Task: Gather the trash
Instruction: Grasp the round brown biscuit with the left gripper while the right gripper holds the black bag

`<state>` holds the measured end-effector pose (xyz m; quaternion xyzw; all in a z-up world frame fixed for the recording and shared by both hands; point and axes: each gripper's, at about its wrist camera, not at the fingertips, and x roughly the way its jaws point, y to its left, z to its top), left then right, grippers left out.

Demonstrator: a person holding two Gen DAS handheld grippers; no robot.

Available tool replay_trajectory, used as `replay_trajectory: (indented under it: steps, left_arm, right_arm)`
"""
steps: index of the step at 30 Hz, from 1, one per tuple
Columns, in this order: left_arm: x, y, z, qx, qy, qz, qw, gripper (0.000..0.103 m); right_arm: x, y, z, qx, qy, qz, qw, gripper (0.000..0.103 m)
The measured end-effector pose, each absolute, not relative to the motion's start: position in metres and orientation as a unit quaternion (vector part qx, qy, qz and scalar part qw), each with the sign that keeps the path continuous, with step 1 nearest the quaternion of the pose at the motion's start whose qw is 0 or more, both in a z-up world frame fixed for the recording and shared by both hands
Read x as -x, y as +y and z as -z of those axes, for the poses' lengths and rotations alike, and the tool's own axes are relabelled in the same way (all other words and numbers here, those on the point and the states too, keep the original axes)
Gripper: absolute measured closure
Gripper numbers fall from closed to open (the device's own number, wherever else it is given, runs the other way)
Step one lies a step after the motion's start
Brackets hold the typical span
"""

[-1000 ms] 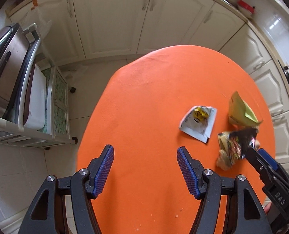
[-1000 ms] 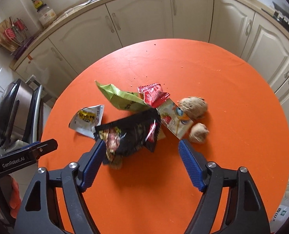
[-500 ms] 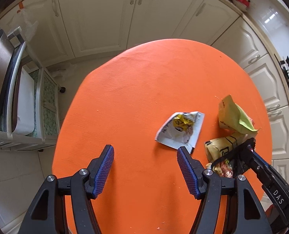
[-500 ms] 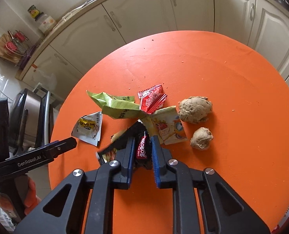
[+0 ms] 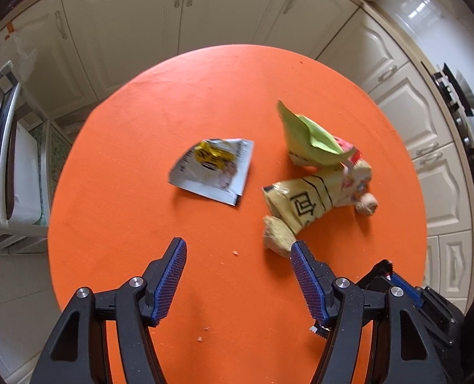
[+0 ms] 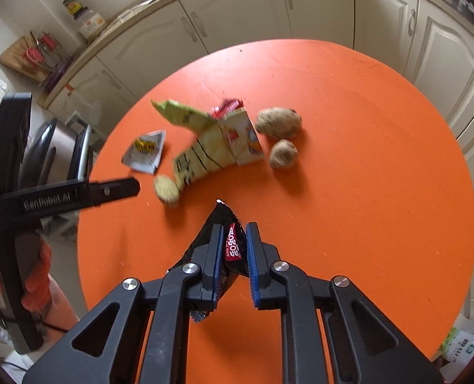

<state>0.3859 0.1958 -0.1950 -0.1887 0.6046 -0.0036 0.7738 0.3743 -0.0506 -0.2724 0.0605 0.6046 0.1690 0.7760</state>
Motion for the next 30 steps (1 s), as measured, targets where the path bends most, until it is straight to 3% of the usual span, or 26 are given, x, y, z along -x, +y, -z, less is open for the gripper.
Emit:
replay_trajectory:
  steps: [7, 8, 9, 10, 13, 15, 18, 23, 24, 25, 28, 29, 30]
  left_arm:
    - [-0.377, 0.188, 0.212, 0.189, 0.621, 0.014, 0.760, 0.040]
    - [-0.376, 0.190, 0.213, 0.191, 0.622, 0.012, 0.759, 0.040]
    - [-0.375, 0.192, 0.215, 0.193, 0.622, 0.012, 0.759, 0.040]
    - [-0.374, 0.194, 0.215, 0.195, 0.623, 0.013, 0.758, 0.040]
    - [-0.371, 0.199, 0.215, 0.198, 0.619, 0.016, 0.760, 0.040]
    - [-0.369, 0.202, 0.214, 0.199, 0.615, 0.017, 0.763, 0.040]
    - [-0.368, 0.205, 0.214, 0.193, 0.611, 0.022, 0.767, 0.040]
    - [-0.364, 0.204, 0.221, 0.189, 0.617, 0.033, 0.763, 0.040]
    - [-0.363, 0.204, 0.222, 0.188, 0.618, 0.034, 0.763, 0.040]
    - [-0.363, 0.203, 0.224, 0.188, 0.619, 0.033, 0.762, 0.040]
    - [-0.364, 0.203, 0.226, 0.193, 0.621, 0.029, 0.759, 0.040]
    - [-0.363, 0.203, 0.225, 0.195, 0.620, 0.027, 0.759, 0.040]
    - [-0.363, 0.203, 0.224, 0.197, 0.619, 0.026, 0.760, 0.040]
  right_arm:
    - [-0.361, -0.058, 0.305, -0.053, 0.646, -0.100, 0.755, 0.080]
    - [-0.358, -0.058, 0.303, -0.059, 0.639, -0.095, 0.761, 0.067]
    - [-0.353, -0.058, 0.301, -0.065, 0.638, -0.081, 0.763, 0.047]
    - [-0.348, -0.058, 0.299, -0.071, 0.637, -0.069, 0.764, 0.040]
    - [-0.334, -0.060, 0.285, -0.086, 0.612, -0.052, 0.784, 0.032]
    - [-0.325, -0.060, 0.282, -0.084, 0.607, -0.027, 0.790, 0.014]
    - [-0.315, -0.051, 0.287, -0.074, 0.606, -0.028, 0.791, 0.014]
    - [-0.323, -0.031, 0.306, -0.035, 0.601, -0.013, 0.799, 0.020]
    - [-0.324, -0.028, 0.306, -0.022, 0.591, -0.006, 0.806, 0.031]
    - [-0.327, -0.023, 0.308, 0.002, 0.584, 0.007, 0.812, 0.035]
    - [-0.332, -0.019, 0.305, 0.021, 0.571, -0.004, 0.821, 0.067]
    - [-0.334, -0.022, 0.304, 0.026, 0.568, -0.002, 0.822, 0.087]
    - [-0.336, -0.026, 0.303, 0.024, 0.567, -0.005, 0.823, 0.089]
